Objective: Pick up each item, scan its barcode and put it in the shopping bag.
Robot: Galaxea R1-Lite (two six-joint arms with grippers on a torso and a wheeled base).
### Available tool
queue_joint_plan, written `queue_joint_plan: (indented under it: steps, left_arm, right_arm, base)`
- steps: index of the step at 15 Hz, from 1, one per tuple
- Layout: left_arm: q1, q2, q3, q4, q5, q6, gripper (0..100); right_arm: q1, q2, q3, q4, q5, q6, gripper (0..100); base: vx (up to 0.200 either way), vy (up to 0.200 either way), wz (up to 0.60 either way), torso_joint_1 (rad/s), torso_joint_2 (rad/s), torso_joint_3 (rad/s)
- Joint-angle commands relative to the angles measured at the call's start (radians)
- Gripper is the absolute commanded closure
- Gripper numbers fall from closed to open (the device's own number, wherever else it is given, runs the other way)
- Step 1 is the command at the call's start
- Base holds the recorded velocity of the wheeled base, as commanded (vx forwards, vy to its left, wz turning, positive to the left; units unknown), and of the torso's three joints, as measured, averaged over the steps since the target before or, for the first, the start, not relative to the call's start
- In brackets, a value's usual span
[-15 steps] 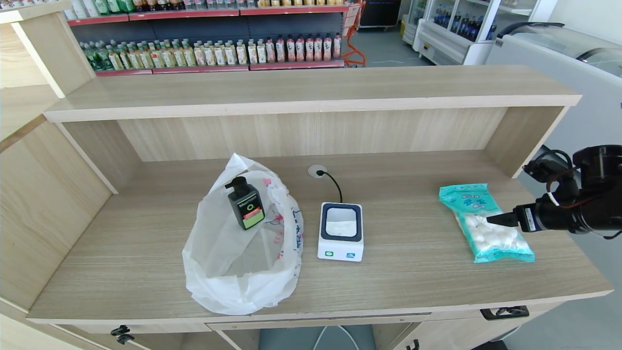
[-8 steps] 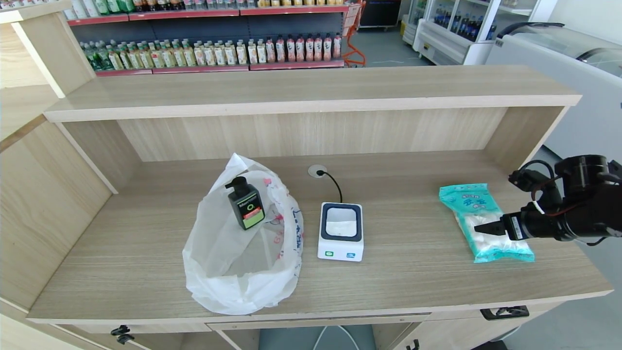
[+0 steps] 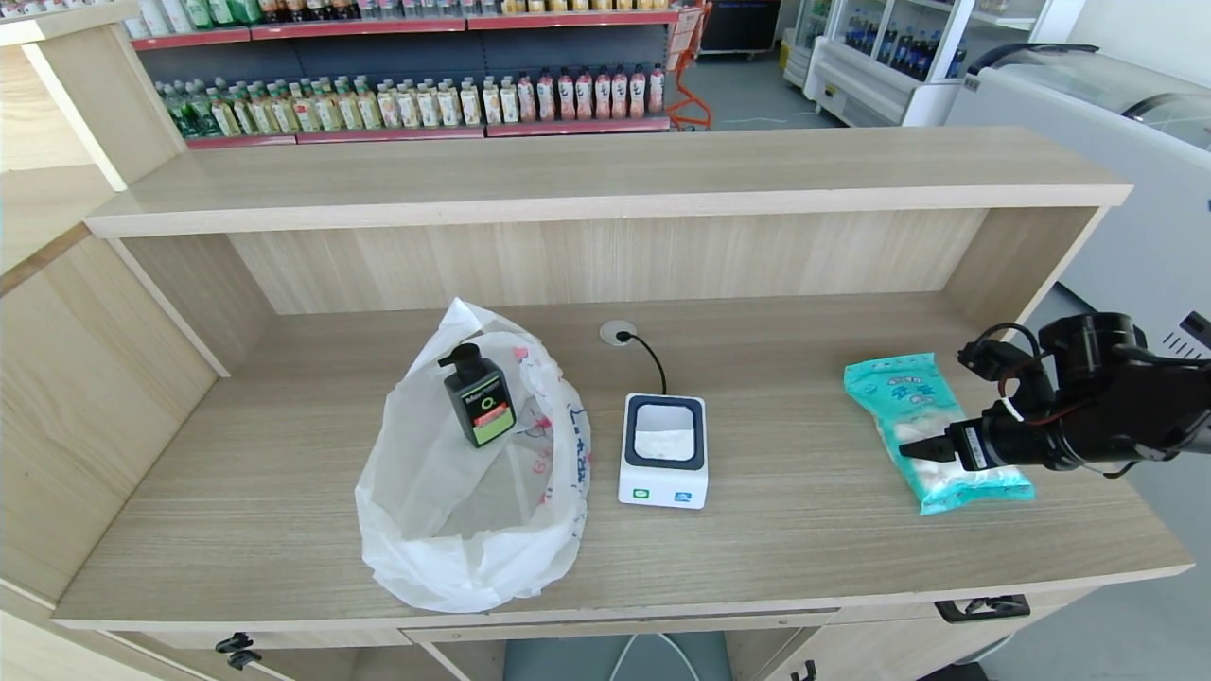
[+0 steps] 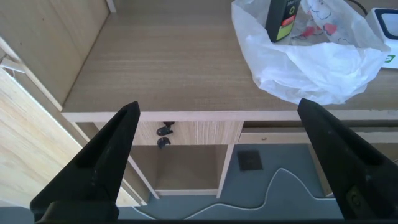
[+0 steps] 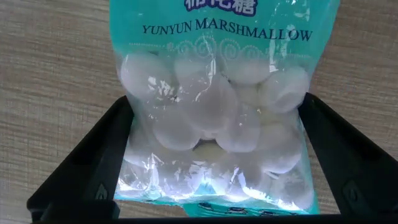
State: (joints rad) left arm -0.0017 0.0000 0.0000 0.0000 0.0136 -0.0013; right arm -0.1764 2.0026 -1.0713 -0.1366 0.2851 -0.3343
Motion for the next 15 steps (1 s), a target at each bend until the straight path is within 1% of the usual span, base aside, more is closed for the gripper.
queue_joint_plan:
  steps: [1, 2, 7, 12, 14, 15]
  left_arm:
    - [0.000, 0.002, 0.000, 0.000, 0.000, 0.000, 0]
    - [0.000, 0.002, 0.000, 0.000, 0.000, 0.000, 0]
    - [0.000, 0.002, 0.000, 0.000, 0.000, 0.000, 0]
    - [0.000, 0.002, 0.000, 0.000, 0.000, 0.000, 0]
    - [0.000, 0.000, 0.000, 0.000, 0.000, 0.000, 0]
    - [0.000, 0.002, 0.000, 0.000, 0.000, 0.000, 0]
  right_arm:
    - [0.000, 0.015, 0.001, 0.005, 0.000, 0.000, 0]
    - [-0.002, 0.015, 0.001, 0.006, 0.000, 0.000, 100]
    - [0.002, -0.001, -0.001, 0.000, -0.001, 0.000, 100]
    - [0.003, -0.071, -0.018, -0.001, 0.000, 0.000, 100]
    - [0.017, -0.128, -0.016, -0.058, 0.000, -0.002, 100]
    - [0.018, -0.137, -0.015, -0.066, 0.000, -0.002, 100]
  base:
    - [0.000, 0.000, 0.00, 0.000, 0.00, 0.000]
    - [0.000, 0.000, 0.00, 0.000, 0.00, 0.000]
    - [0.000, 0.000, 0.00, 0.000, 0.00, 0.000]
    - [0.000, 0.000, 0.00, 0.000, 0.00, 0.000]
    - [0.000, 0.000, 0.00, 0.000, 0.00, 0.000]
    - [0.000, 0.000, 0.00, 0.000, 0.00, 0.000]
